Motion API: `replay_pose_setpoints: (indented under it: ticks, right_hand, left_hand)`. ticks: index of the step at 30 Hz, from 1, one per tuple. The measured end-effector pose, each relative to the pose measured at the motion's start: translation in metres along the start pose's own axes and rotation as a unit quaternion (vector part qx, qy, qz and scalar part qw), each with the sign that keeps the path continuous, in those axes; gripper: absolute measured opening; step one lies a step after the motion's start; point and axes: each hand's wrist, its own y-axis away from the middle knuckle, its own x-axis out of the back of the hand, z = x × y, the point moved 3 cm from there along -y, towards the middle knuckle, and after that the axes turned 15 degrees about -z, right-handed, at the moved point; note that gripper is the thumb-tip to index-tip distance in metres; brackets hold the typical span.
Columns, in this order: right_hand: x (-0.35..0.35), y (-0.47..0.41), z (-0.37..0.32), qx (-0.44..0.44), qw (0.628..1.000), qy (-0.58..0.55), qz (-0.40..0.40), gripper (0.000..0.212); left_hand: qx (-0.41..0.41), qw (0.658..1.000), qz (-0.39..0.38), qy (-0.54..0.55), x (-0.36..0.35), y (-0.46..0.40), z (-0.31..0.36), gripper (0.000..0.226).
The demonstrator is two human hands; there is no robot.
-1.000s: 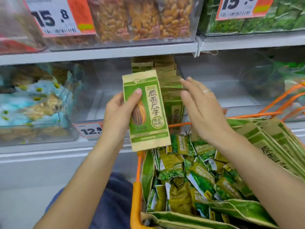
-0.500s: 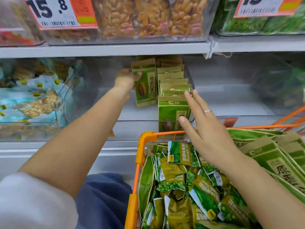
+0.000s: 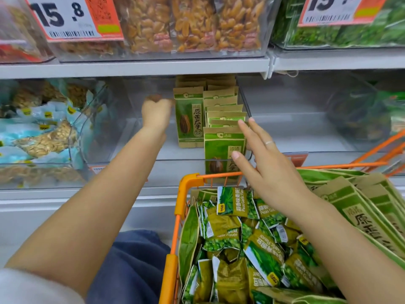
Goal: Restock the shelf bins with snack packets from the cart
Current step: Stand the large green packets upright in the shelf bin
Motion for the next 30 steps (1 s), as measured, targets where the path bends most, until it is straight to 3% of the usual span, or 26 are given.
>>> replay_pose_setpoints:
  ticks: [2,4,9,12,14,17,21,23,27,30]
  right_hand:
    - [0.010,0.004,-0.003,-0.001,1.000,-0.009,-0.001,0.063]
    - [0.024,0.012,-0.005,-0.002,1.000,0.009,-0.020,0.061]
    - [0.050,0.050,0.009,-0.060,0.990,0.052,-0.114,0.030]
    - [0.057,0.073,0.030,-0.108,0.987,0.116,-0.017,0.024]
    - [0.064,0.085,0.045,-0.164,0.973,0.159,0.044,0.022]
    - [0.062,0.091,0.065,-0.226,0.955,0.194,0.006,0.024]
    - [0.056,0.091,0.067,-0.202,0.964,0.175,-0.012,0.028]
    - [0.056,0.092,0.064,-0.183,0.969,0.164,-0.002,0.018]
    - [0.078,0.094,0.054,-0.110,0.989,0.039,0.092,0.026]
    - [0.108,0.083,0.041,-0.016,0.973,-0.119,0.196,0.017]
  left_hand:
    - [-0.046,0.998,-0.034,0.002,0.004,0.038,0.020,0.019]
    - [-0.095,0.985,-0.140,-0.028,-0.001,0.081,0.031,0.014]
    - [-0.109,0.907,-0.391,-0.116,-0.034,0.158,0.020,0.014]
    - [-0.117,0.862,-0.456,-0.190,-0.059,0.168,0.008,0.012]
    - [-0.129,0.840,-0.478,-0.223,-0.074,0.169,0.004,0.013]
    - [-0.146,0.835,-0.477,-0.234,-0.090,0.168,0.001,0.014]
    - [-0.157,0.828,-0.483,-0.237,-0.099,0.173,-0.002,0.015]
    - [-0.166,0.825,-0.480,-0.247,-0.098,0.175,-0.002,0.015]
    - [-0.147,0.855,-0.465,-0.175,-0.087,0.171,0.003,0.014]
    - [-0.098,0.891,-0.439,-0.062,-0.074,0.162,0.008,0.017]
